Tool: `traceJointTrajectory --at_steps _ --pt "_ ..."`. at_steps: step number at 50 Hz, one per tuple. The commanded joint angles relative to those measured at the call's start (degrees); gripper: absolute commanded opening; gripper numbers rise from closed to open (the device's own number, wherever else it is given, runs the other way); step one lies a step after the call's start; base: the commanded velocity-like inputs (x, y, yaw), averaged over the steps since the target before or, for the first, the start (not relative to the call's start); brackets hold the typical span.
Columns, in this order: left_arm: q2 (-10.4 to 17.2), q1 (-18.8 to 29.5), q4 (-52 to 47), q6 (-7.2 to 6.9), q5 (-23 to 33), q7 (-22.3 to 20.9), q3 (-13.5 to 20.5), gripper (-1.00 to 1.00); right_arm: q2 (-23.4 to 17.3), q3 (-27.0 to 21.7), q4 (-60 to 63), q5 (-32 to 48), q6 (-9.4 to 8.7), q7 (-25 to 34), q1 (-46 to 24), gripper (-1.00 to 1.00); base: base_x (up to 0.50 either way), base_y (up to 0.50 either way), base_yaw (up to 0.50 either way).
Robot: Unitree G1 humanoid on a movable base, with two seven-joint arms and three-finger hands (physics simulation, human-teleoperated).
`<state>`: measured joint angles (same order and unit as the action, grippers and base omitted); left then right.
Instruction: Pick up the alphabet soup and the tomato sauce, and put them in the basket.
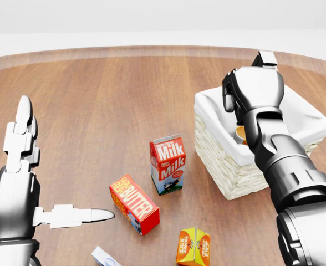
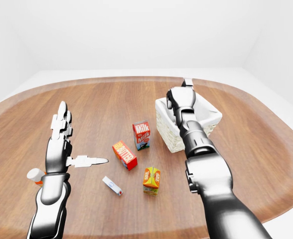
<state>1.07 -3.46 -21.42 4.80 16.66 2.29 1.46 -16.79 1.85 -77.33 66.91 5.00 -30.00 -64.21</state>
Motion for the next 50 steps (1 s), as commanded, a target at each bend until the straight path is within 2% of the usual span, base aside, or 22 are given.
traceJointTrajectory --at_steps 1,50 --pt "0.1 0.1 0.6 0.20 0.0 0.2 0.1 1.00 -0.1 -0.7 0.0 -1.1 0.00 0.0 0.7 -1.00 0.00 0.00 0.00" --pt "0.0 -0.1 1.0 0.20 0.1 0.3 0.0 1.00 -1.0 -1.0 -0.5 -1.5 0.00 0.0 3.6 -1.00 0.00 0.00 0.00"
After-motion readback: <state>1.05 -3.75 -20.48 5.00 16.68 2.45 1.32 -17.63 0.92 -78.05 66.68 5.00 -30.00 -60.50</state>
